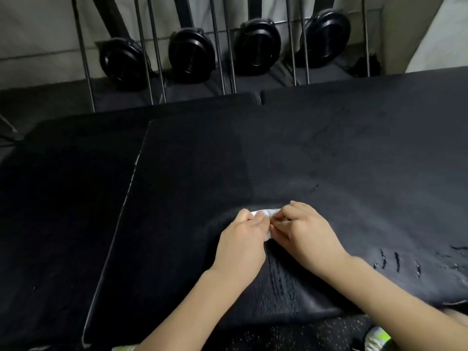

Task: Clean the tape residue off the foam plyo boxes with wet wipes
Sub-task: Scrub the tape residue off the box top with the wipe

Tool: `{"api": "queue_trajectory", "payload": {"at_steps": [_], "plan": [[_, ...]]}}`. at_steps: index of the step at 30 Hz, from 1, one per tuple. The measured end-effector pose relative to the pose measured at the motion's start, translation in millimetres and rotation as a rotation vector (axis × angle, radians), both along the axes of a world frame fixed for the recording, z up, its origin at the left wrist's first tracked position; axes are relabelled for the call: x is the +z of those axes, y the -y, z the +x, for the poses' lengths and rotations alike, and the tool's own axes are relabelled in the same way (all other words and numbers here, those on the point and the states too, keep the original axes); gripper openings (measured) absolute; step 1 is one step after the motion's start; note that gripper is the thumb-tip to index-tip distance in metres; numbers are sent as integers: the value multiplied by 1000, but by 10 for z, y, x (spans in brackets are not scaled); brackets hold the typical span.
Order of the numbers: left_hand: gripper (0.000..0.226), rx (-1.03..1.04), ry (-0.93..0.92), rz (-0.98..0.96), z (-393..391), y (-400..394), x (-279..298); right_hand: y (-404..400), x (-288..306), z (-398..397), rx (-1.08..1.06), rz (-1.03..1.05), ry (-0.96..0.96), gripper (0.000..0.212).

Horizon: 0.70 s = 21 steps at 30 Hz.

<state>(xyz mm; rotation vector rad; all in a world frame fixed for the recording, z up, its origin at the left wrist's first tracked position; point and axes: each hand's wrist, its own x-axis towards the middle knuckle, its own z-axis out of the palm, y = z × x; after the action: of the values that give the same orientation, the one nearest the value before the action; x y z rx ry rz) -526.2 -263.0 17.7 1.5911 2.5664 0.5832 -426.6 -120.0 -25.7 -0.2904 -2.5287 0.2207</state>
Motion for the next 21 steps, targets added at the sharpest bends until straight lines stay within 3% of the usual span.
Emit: {"api": "queue_trajectory", "payload": {"at_steps": [3, 8, 12, 16, 21], "plan": [[25, -30, -12, 45, 31, 32, 48, 29, 58, 75, 21, -20, 35, 20], [31, -24, -17, -87, 324, 277, 81, 238, 121, 446, 49, -7, 55, 22], [23, 28, -18, -19, 690, 573, 47, 489, 117, 746, 73, 7, 14, 24], [29, 68, -50, 12, 1062, 806, 56, 749, 158, 1028, 52, 26, 27, 18], [34, 25, -23, 51, 1092, 820, 68, 755, 101, 1080, 42, -4, 9, 27]]}}
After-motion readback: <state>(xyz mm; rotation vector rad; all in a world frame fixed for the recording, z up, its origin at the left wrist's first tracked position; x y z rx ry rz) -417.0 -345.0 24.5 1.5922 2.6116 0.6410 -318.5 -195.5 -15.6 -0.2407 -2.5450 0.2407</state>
